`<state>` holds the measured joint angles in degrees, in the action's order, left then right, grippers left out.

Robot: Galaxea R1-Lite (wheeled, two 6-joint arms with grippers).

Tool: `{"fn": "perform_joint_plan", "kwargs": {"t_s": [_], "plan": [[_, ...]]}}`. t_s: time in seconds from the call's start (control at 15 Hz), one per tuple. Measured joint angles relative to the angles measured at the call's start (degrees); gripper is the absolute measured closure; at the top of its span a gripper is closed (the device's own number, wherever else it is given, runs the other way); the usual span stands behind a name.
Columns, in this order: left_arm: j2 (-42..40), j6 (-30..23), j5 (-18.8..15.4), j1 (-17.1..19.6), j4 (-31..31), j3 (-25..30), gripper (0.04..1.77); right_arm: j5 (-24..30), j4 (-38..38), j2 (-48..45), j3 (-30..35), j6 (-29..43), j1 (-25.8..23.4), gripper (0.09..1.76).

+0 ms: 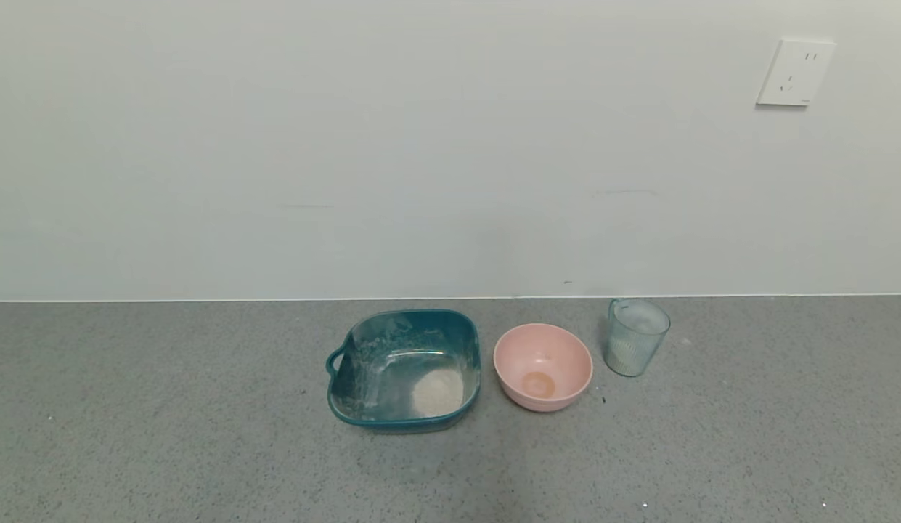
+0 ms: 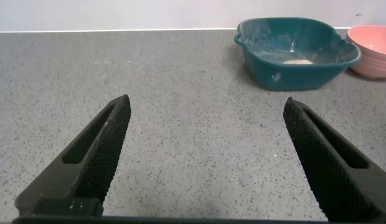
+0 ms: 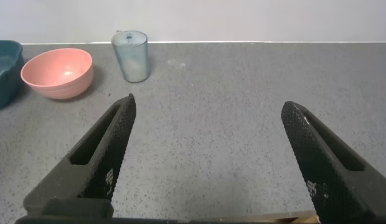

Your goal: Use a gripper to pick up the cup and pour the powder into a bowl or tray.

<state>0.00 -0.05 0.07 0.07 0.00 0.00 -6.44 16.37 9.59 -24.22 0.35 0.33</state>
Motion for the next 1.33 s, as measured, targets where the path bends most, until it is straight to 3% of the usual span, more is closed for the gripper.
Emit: {"fn": "perform_joint_plan", "kwargs": {"t_s": [0.73, 1.33], "plan": [[0.0, -0.02, 0.0, 0.0, 0.0, 0.0, 0.05, 7.36, -18.26, -9.52, 21.77, -0.35, -0.33, 0.15], [0.0, -0.02, 0.0, -0.02, 0.0, 0.0, 0.05, 6.85, -16.4, -9.64, 24.2, -0.26, -0.3, 0.15]]}}
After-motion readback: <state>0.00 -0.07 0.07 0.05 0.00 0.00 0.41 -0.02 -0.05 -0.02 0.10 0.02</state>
